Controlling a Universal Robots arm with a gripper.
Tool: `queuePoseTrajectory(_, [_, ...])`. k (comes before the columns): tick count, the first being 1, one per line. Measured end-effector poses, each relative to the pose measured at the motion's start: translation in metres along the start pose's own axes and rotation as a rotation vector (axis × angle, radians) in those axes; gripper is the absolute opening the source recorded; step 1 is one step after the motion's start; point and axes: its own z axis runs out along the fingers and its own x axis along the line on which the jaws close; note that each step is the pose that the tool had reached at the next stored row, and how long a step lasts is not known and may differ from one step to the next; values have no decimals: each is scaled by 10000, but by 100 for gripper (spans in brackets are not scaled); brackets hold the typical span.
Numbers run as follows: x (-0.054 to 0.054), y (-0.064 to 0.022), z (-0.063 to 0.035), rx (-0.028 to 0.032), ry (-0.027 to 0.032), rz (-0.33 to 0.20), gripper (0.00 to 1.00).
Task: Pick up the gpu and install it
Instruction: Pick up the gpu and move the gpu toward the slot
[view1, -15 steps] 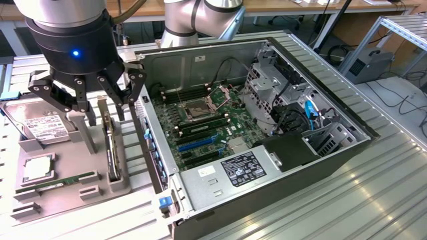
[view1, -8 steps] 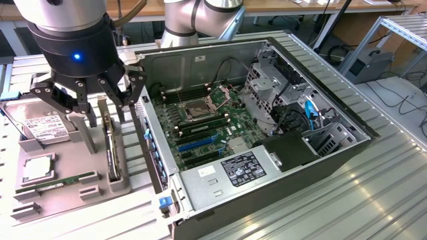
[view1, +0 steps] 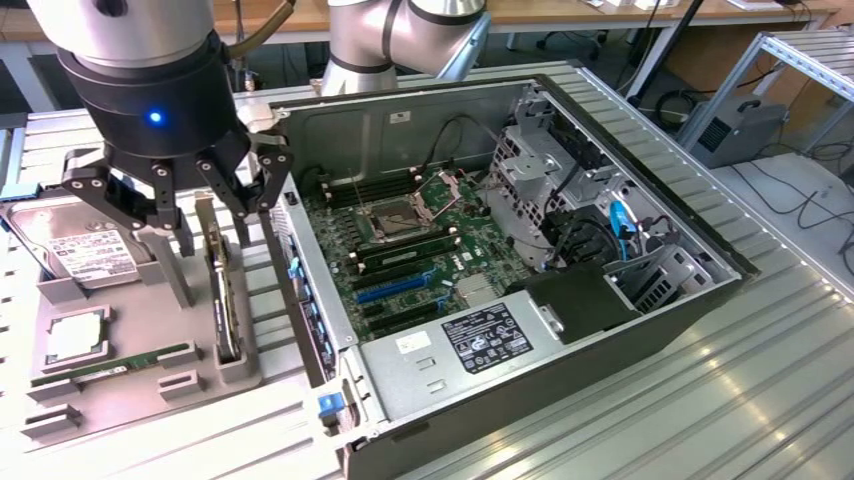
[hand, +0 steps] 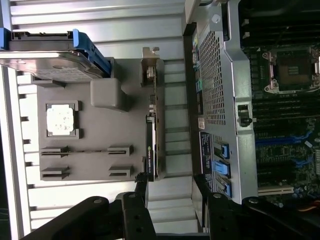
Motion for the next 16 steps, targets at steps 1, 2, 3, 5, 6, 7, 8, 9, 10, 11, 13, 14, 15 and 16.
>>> queuePoseTrajectory(1, [0,0,2,0,0,0,48])
queuePoseTrajectory(2, [0,0,5,0,0,0,48])
queuePoseTrajectory(3, [0,0,7,0,0,0,48])
queuePoseTrajectory(5, [0,-1,13,0,0,0,48])
queuePoseTrajectory(6, [1,-1,15,0,0,0,48])
queuePoseTrajectory(7, [1,-1,18,0,0,0,48])
queuePoseTrajectory(8, [1,-1,19,0,0,0,48])
queuePoseTrajectory(9, [1,-1,21,0,0,0,48])
queuePoseTrajectory(10, [1,-1,23,0,0,0,48])
queuePoseTrajectory(11, [1,-1,25,0,0,0,48])
queuePoseTrajectory(13, [1,-1,29,0,0,0,48])
queuePoseTrajectory(14, [1,-1,31,0,0,0,48])
queuePoseTrajectory(15, [1,-2,34,0,-1,0,48])
queuePoseTrajectory(16, [1,-2,35,0,0,0,48])
